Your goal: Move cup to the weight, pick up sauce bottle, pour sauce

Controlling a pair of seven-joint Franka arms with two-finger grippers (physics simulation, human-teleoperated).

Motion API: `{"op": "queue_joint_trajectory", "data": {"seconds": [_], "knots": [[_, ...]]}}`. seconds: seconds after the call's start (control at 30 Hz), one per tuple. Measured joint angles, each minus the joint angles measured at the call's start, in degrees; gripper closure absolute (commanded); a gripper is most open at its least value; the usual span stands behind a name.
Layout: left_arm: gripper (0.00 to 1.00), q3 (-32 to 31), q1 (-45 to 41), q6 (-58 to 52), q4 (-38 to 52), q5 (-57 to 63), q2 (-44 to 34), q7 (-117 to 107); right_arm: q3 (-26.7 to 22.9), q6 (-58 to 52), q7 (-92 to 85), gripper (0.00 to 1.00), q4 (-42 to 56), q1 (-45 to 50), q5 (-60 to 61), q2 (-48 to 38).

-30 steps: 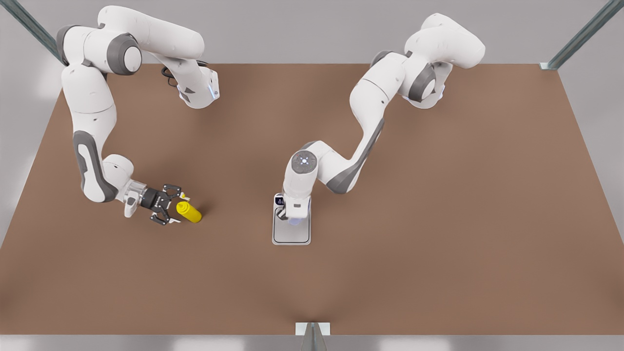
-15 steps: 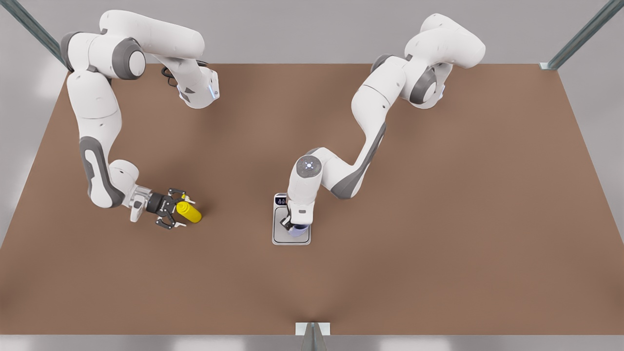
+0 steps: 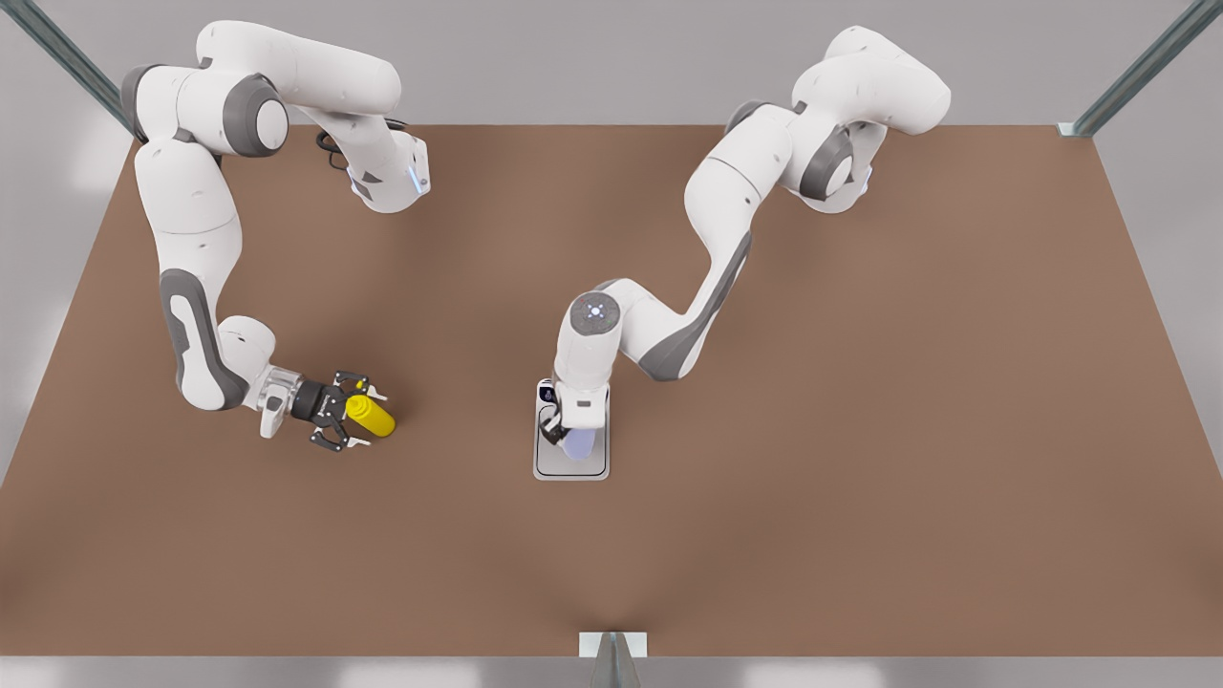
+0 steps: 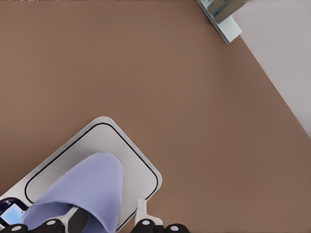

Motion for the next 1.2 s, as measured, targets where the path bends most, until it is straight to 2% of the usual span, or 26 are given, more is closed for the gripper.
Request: {"op": "queue_joint_trajectory", "data": {"seconds": [0.2,0.33,0.37,0.4,0.43,0.47,0.5,0.53,0.57,0.6,0.63,0.67,0.7,0.73,0.8,0.83,0.97,1.2], "knots": [[0.37,0.0,0.2,0.4,0.0,0.1,-0.1,0.1,0.0,0.2,0.1,0.00,0.8,0.1,0.0,0.3],[0.37,0.1,0.5,-5.7,0.0,0.1,-3.8,0.7,0.0,0.2,0.1,0.00,1.1,0.3,0.0,0.3],[0.38,-0.2,0.6,-9.1,-0.3,0.0,-6.6,1.6,0.0,0.2,0.1,0.00,1.1,0.3,0.0,0.3],[0.36,-0.3,1.0,-16.7,-1.9,-0.3,-12.5,6.6,0.0,0.2,0.0,0.00,1.1,0.3,0.0,0.3],[0.25,0.1,3.9,-21.2,-7.7,-1.3,-20.7,15.0,0.0,0.2,0.0,0.00,1.1,0.3,0.0,0.3],[0.17,1.4,8.1,-23.1,-18.4,-2.4,-31.0,25.8,0.0,0.2,0.0,0.00,1.1,0.3,0.0,0.3],[0.05,7.4,10.6,-25.5,-26.6,-3.6,-38.0,39.7,0.0,0.2,0.0,0.03,1.1,0.3,0.0,0.3],[0.00,20.4,11.1,-31.7,-28.7,-5.6,-39.8,58.1,0.0,0.2,0.1,0.05,1.1,0.3,0.0,0.3],[0.00,33.6,11.4,-35.6,-30.8,-8.0,-39.6,77.1,0.0,0.2,0.1,0.05,1.1,0.3,0.0,0.3],[0.00,38.7,12.9,-35.9,-33.3,-10.0,-39.1,90.0,0.0,0.2,0.1,0.06,1.1,0.3,0.0,0.3],[0.00,36.9,18.2,-35.8,-33.5,-11.4,-39.3,92.3,0.0,0.2,0.0,0.07,1.1,0.3,0.0,0.3],[0.00,21.8,30.4,-35.4,-33.2,-11.0,-43.1,91.8,0.0,0.2,0.0,0.12,1.1,0.3,0.0,0.3],[0.00,9.1,39.0,-35.5,-33.9,-8.5,-46.5,91.7,0.0,0.2,0.0,0.19,1.1,0.3,0.0,0.3],[0.00,8.1,39.6,-35.8,-34.9,-6.3,-48.1,92.4,0.0,0.2,0.0,0.26,1.1,0.3,0.0,0.3],[0.00,-0.2,45.0,-25.6,-48.6,-3.4,-57.7,91.7,0.0,0.0,0.1,0.31,1.1,0.3,0.0,0.3],[0.00,-4.7,47.9,-25.3,-49.1,-2.3,-58.6,91.6,0.0,0.0,0.1,0.31,1.1,0.3,0.0,0.3],[0.00,-6.1,46.6,-26.0,-49.1,0.4,-55.9,91.8,0.0,0.1,0.4,0.31,1.1,0.3,0.1,0.4],[0.00,-6.1,41.9,-25.3,-48.9,1.7,-55.2,88.9,0.0,-0.3,0.7,0.40,1.2,0.1,0.1,0.6]]}}
